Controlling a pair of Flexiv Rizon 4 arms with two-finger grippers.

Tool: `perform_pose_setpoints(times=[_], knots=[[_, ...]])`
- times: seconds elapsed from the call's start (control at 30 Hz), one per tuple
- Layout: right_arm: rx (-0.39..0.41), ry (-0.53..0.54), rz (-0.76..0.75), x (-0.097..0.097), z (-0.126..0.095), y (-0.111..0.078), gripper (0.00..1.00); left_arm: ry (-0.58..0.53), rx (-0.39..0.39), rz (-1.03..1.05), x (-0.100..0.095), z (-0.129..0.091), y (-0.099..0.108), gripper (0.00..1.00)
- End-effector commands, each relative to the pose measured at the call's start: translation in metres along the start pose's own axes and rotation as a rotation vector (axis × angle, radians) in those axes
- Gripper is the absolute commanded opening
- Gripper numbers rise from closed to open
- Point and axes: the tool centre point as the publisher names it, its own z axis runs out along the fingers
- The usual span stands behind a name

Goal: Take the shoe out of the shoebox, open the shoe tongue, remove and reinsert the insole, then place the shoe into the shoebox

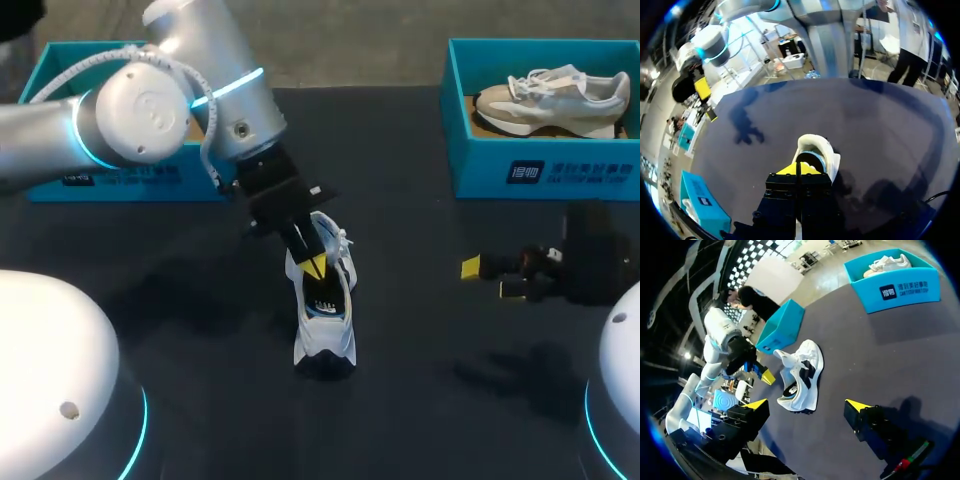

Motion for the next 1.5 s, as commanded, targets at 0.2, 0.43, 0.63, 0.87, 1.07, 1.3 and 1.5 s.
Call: perform_pose_setpoints(times=[0.2, 0.43, 0.63, 0.87, 1.07, 1.3, 1.5], knots=[[-0.003, -0.001, 0.000, 0.002, -0.005, -0.003, 1.00, 0.203, -0.005, 0.104, -0.008, 0.003, 0.008, 0.00], [-0.003, -0.001, 0.000, 0.002, -0.005, -0.003, 1.00, 0.281, -0.057, 0.156, -0.006, 0.015, 0.020, 0.00], [-0.003, -0.001, 0.000, 0.002, -0.005, -0.003, 1.00, 0.294, -0.115, 0.174, 0.000, 0.024, 0.029, 0.00], [-0.003, -0.001, 0.000, 0.002, -0.005, -0.003, 1.00, 0.291, -0.114, 0.140, 0.005, 0.032, 0.033, 0.00], [-0.003, -0.001, 0.000, 0.002, -0.005, -0.003, 1.00, 0.291, -0.114, 0.140, 0.005, 0.032, 0.033, 0.00], [-0.003, -0.001, 0.000, 0.002, -0.005, -0.003, 1.00, 0.291, -0.114, 0.140, 0.005, 0.032, 0.033, 0.00], [-0.003, -0.001, 0.000, 0.002, -0.005, -0.003, 1.00, 0.362, -0.079, 0.144, 0.017, 0.045, 0.040, 0.00]])
